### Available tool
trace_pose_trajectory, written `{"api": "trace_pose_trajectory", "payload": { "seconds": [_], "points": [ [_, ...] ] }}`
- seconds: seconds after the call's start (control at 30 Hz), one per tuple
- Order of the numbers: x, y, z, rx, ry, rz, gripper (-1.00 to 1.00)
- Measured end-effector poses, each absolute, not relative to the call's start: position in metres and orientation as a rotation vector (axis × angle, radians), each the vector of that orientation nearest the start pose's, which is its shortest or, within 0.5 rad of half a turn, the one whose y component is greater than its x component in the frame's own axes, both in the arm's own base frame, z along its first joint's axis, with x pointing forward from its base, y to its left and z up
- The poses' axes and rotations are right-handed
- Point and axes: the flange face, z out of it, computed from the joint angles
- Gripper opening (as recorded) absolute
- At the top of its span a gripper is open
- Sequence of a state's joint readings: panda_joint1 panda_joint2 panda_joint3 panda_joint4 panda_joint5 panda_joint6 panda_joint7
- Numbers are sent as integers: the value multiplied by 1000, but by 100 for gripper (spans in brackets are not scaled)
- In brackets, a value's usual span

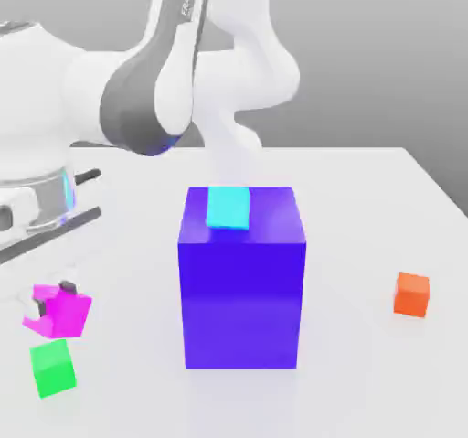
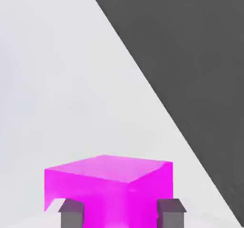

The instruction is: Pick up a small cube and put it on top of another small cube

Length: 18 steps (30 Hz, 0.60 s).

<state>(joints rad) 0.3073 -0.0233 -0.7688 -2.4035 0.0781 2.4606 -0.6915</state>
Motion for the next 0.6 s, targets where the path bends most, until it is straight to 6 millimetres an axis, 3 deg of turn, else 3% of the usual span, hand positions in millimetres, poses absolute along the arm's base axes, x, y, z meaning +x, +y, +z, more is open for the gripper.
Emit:
{"api": "trace_pose_trajectory", "payload": {
  "seconds": [0.17, 0.3, 0.43, 0.6],
  "points": [
    [438, -218, 360, -3115, -213, -187, -100],
    [434, -218, 370, -3124, -142, -193, -100],
    [432, -220, 366, -3131, -58, -180, -100],
    [429, -226, 339, -3135, 68, -138, -100]
  ]
}}
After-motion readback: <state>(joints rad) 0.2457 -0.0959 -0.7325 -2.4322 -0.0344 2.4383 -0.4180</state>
